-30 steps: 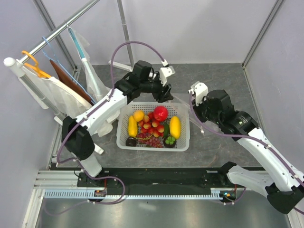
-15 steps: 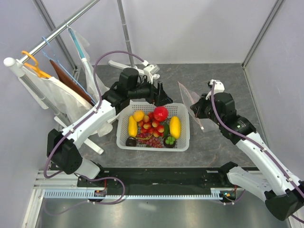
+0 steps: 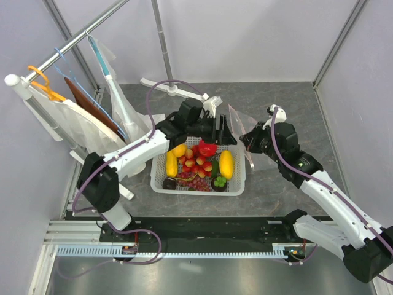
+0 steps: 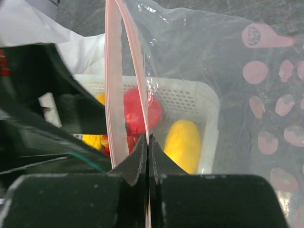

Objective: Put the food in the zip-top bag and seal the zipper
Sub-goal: Open the zipper of the food storage bag.

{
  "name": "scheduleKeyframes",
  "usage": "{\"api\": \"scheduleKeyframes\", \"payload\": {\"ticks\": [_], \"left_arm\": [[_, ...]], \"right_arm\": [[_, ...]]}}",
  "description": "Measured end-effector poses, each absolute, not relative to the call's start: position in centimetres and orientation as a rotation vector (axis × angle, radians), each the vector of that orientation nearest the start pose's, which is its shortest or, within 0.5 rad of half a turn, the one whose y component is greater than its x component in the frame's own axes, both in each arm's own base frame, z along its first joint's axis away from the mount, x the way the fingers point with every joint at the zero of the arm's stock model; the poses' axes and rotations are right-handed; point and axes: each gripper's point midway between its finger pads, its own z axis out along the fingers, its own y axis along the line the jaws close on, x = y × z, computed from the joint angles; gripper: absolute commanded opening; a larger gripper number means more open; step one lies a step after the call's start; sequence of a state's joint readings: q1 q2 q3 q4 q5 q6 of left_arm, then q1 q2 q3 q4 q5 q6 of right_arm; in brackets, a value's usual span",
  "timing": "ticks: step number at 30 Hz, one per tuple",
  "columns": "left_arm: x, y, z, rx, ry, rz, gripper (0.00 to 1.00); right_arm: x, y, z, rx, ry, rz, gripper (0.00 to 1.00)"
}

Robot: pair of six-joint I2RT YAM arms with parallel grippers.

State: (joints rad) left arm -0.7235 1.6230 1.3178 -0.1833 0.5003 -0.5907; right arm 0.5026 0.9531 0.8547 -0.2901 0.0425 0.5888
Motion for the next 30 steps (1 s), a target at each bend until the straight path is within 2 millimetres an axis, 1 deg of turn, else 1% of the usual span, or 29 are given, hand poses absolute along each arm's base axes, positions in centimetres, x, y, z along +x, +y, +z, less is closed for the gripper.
{"api": "scheduleKeyframes", "payload": {"ticks": [4,7,12,16,20,26,30], "left_arm": [[27.9,-39.3,21.1,0.476,2.271,-1.265,0.73],[28.0,-39.5,20.4,0.455,2.297,-1.272,0.72],[27.6,-40.0,21.0,0.439,2.252,-1.379,0.73],[27.0,-38.8,20.2,0.388,2.282,-1.397,0.75],[27.5,-38.7,20.7,0.349,2.283,-1.405,0.75],[28.0,-39.9,21.8,0.351,2.255,-1.425,0.74],[27.7,-40.4,21.5,0.348,2.269,-1.433,0.71]], "right_arm": [[28.6,17.9,23.9,0.107,2.008,0.678,0.0],[28.4,17.9,23.5,0.106,2.011,0.673,0.0],[28.3,17.2,22.3,0.115,2.017,0.628,0.0],[28.2,16.6,21.5,0.121,2.021,0.591,0.0],[28.3,16.4,21.4,0.119,2.005,0.579,0.0],[28.3,16.4,21.2,0.093,2.001,0.563,0.0],[28.4,16.3,21.2,0.084,1.993,0.549,0.0]]}}
